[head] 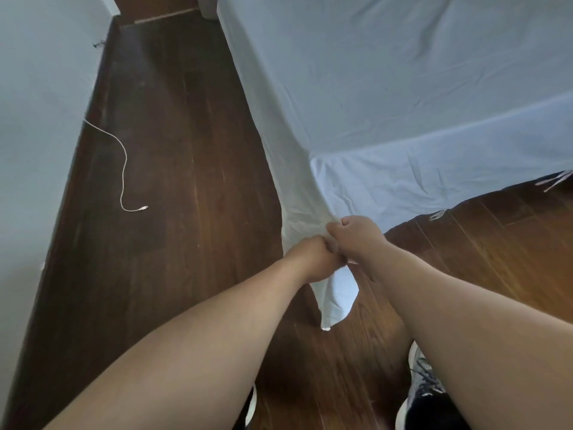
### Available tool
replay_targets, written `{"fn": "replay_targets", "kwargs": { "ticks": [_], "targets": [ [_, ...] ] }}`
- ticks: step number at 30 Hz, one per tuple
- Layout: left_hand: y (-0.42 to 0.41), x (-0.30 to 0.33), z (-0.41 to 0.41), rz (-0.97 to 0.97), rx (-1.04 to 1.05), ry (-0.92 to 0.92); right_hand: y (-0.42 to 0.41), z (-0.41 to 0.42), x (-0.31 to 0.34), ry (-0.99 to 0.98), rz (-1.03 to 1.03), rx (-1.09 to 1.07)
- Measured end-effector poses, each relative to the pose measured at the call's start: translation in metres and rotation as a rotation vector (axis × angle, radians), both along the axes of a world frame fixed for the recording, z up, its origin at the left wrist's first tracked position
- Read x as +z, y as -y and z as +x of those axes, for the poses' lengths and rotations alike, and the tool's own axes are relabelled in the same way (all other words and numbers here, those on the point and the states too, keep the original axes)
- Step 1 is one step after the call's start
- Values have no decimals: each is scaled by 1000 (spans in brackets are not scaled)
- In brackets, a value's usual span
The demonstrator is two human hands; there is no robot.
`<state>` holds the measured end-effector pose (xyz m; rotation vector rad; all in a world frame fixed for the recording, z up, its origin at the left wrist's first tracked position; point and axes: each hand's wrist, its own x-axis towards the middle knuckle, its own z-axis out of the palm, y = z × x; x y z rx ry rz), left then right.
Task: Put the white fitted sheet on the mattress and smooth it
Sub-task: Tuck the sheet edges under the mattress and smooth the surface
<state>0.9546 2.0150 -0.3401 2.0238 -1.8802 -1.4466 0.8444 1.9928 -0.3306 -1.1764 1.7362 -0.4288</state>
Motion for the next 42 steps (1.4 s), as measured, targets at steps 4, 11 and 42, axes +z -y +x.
{"fn": "replay_targets", "kwargs": {
  "ticks": [4, 11, 42],
  "targets": [
    [-4, -6, -1, 3, -21, -1, 6, -5, -2, 134, 67, -83],
    [-5, -8, -2, -44, -261, 209, 3, -3, 4, 102, 67, 10],
    [57, 16, 20, -379, 542, -232, 45, -60, -27, -399, -147, 443]
  ]
}}
